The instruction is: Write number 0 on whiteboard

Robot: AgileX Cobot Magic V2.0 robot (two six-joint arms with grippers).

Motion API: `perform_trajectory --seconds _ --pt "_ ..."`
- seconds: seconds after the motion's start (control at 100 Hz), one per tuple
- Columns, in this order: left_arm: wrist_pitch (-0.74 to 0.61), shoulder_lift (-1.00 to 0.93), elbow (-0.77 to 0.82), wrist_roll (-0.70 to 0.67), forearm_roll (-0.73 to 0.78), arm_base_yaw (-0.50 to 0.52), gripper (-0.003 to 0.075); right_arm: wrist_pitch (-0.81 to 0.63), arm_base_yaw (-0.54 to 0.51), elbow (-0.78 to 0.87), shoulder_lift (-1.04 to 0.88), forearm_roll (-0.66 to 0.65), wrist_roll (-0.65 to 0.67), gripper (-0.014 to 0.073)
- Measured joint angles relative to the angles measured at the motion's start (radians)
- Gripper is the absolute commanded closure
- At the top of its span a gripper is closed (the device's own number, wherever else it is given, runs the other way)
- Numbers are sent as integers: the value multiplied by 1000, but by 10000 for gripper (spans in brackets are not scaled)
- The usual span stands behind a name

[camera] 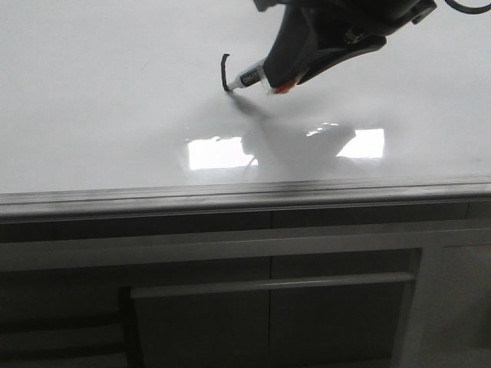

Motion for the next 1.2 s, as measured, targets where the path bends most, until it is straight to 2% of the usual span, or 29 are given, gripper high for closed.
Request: perform_trajectory --seconds 0.28,0.67,1.2 --pt "0 0 0 0 -2 0 740 60 12 -2 -6 -174 170 640" --pt "0 0 0 0 -3 0 740 96 15 -2 -14 -309 315 640" --pt "0 0 0 0 -6 0 740 85 -38 -39 -20 -343 363 640"
